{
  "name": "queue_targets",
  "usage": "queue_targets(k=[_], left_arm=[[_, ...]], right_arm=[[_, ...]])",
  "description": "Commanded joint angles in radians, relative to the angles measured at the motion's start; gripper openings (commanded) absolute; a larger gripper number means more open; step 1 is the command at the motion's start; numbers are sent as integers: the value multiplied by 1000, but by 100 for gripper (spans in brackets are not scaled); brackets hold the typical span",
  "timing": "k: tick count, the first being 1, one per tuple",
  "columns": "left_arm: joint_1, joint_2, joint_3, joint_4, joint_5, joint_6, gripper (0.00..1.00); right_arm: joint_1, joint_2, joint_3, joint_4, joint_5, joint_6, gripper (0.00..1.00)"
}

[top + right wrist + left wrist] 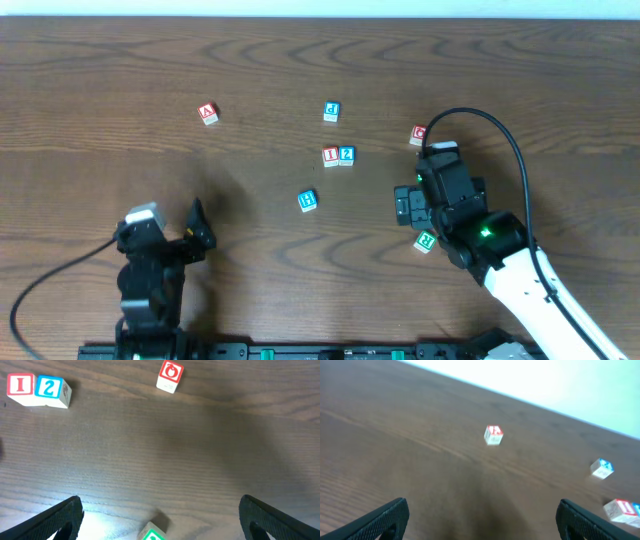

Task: Spell out Ai2
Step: 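Reach the left gripper forward over the red-bordered A block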

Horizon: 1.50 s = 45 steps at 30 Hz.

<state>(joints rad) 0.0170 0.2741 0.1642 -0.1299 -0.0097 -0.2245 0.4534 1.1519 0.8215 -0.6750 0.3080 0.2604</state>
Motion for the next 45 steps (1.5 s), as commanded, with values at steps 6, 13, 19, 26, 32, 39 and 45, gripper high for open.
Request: queue_targets(k=[6,13,19,26,32,39,45], left_arm=[[2,647,326,118,3,46,95],[2,1226,888,-95,3,112,95],[2,1532,1221,-227,2,105,96],[2,1714,1357,-254,64,68,95],[2,1766,1357,-232,190,35,96],[1,1766,1357,-233,195,33,95],[2,1766,1357,-232,193,34,95]], right_arm=[[-21,0,-5,2,2,15,99],[-68,1,-5,1,2,15,99],[-87,0,-5,1,1,15,99],[-87,0,-5,1,1,15,99],[-87,0,-5,1,2,15,99],[-87,0,-5,1,2,16,99],[-87,0,-5,1,2,15,99]])
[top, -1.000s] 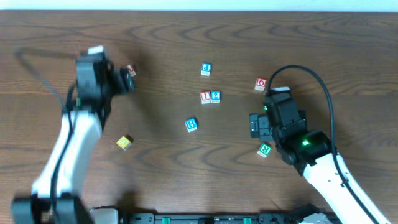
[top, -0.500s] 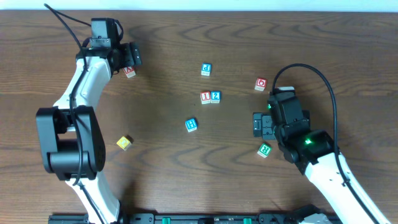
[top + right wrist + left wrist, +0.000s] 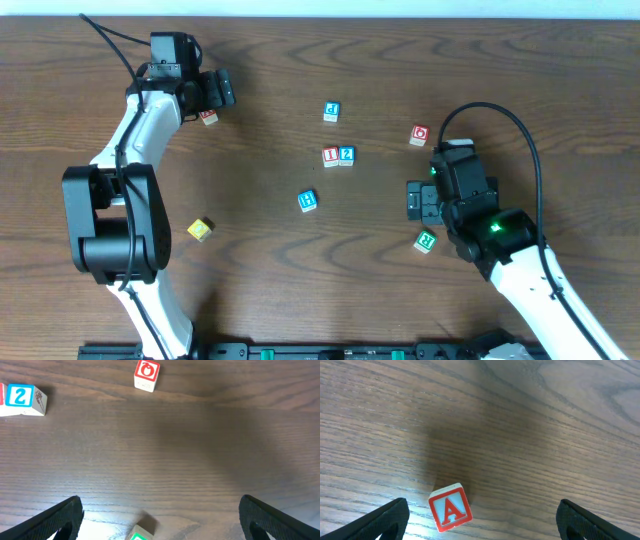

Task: Spell out Ai2
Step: 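Reach the left gripper forward over the red-bordered A block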

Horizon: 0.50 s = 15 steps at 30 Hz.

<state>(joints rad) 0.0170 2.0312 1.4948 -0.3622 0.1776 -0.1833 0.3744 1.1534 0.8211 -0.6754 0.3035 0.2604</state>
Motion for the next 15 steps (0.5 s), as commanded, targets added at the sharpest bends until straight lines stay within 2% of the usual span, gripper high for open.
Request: queue_targets(k=[1,15], left_arm=[[2,9,26,1,6,-8,95],[0,9,26,51,1,-44,96]], right_arm=[[-8,-1,-4,2,6,15,99],[-8,-1,-4,2,6,15,99]])
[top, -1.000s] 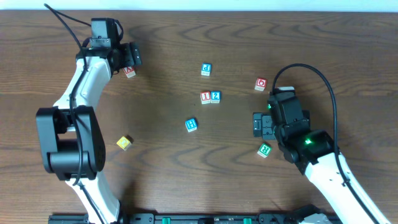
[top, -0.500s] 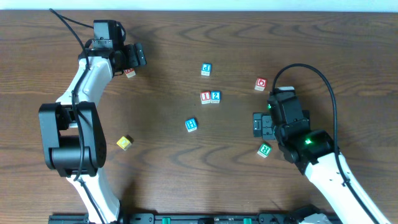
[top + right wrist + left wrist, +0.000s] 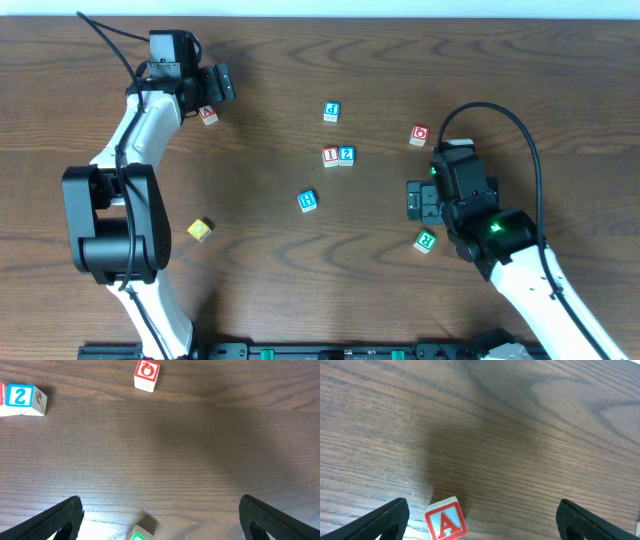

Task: Spell out Ai2
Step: 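Reach the left gripper forward over the red-bordered A block, then lower the left gripper around the A block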

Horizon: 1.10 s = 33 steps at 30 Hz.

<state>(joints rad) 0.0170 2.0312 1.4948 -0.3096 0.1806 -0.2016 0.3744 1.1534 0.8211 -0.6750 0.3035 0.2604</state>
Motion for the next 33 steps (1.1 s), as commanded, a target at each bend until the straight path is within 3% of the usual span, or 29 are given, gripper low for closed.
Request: queue_targets(k=[1,10,13,14,20,33], left_arm=[[0,9,26,-4,-11,-48,97],[-1,9,26,-93,-216,-300,100],[-10,9,26,-111,-238,-301,100],[-14,9,26,-122,-254,-301,93],[-34,9,26,-148,-261,-326,89],[-39,97,27,-163,-187,-349,88]], right_arm=[[-8,-1,-4,1,6,16,99],[-8,-1,-4,1,6,15,99],[-8,-1,-4,2,6,16,99],[-8,-1,-4,1,6,15,99],[-8,-1,-4,1,6,15,99],[-8,-1,-4,2,6,16,99]])
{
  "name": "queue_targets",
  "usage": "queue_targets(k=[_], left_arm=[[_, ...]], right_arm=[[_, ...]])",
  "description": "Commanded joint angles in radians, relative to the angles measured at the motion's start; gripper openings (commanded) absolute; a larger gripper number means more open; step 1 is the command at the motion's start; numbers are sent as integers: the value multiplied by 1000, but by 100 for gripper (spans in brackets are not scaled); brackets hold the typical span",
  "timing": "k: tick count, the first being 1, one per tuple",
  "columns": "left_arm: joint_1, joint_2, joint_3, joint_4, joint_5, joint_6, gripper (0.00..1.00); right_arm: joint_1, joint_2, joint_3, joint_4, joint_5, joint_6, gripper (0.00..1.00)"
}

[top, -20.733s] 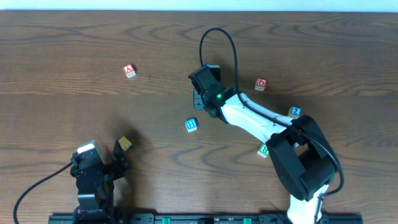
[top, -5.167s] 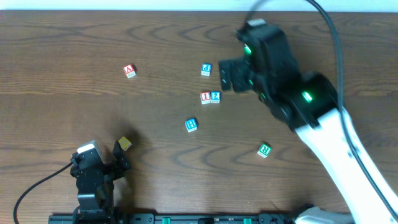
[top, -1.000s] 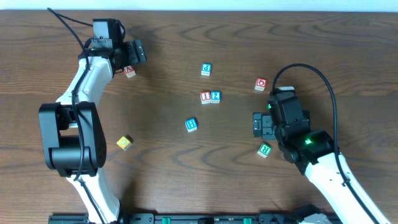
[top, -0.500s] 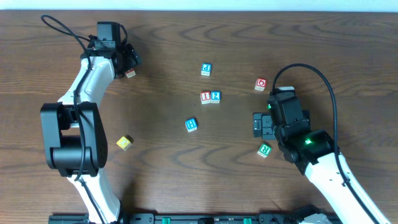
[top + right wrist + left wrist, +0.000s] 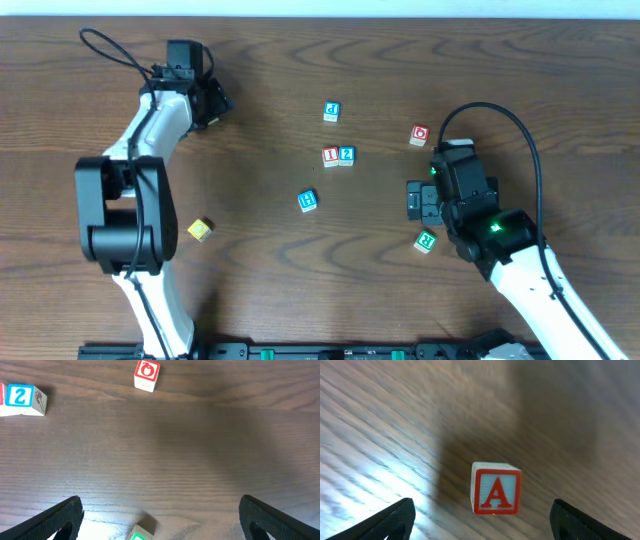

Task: Spell out Ai2
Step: 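Lower the left gripper around the A block, then close the left gripper on the A block and lift it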

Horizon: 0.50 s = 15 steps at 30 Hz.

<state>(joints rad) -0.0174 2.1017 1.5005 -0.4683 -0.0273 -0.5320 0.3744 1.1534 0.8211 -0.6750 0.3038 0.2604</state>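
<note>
The red-framed A block (image 5: 496, 488) lies on the table, centred just ahead of my left gripper (image 5: 481, 521), which is open with a finger on each side. In the overhead view the left gripper (image 5: 208, 102) sits at the far left and hides that block. The red I block (image 5: 330, 156) and blue 2 block (image 5: 346, 155) stand side by side, touching, mid-table. My right gripper (image 5: 413, 203) hovers open at the right with nothing between its fingers (image 5: 56, 519). The 2 block (image 5: 22, 398) shows at its view's upper left.
Other letter blocks lie about: a blue one (image 5: 331, 111) at the back, another blue one (image 5: 307, 201) in the middle, a red one (image 5: 419, 134) and a green one (image 5: 425, 241) near the right gripper, a yellow one (image 5: 201, 229) beside the left arm.
My left gripper has shifted and turned over the A block, which was by its left finger and now sits larger and centred between the open fingers. The right arm has not moved.
My left arm was folded near the table's front, open, with the A block far off, while the right gripper hovered near the I and 2 pair. Then the left arm was stretched out beside the A block and the right gripper stood slightly further right. Now the left gripper straddles the A.
</note>
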Motion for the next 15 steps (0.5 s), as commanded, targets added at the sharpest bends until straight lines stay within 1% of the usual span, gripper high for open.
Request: queue_targets(k=[1,6,11,13,15], left_arm=[[-5,29,21,-2,20,-18,87],[-5,31,21,6,16,-18,88],[-5,40,21,24,-2,-18,85],[-4,45,21,39,-2,-18,83],[-4,54,21,51,-2,-19,78]], right_arm=[[-8,-1,-4,1,6,15,99],[-8,-1,-4,1,5,16,99],[-8,-1,-4,1,6,15,99],[-8,-1,-4,1,6,15,99],[-8,-1,-4,1,6,16,99]])
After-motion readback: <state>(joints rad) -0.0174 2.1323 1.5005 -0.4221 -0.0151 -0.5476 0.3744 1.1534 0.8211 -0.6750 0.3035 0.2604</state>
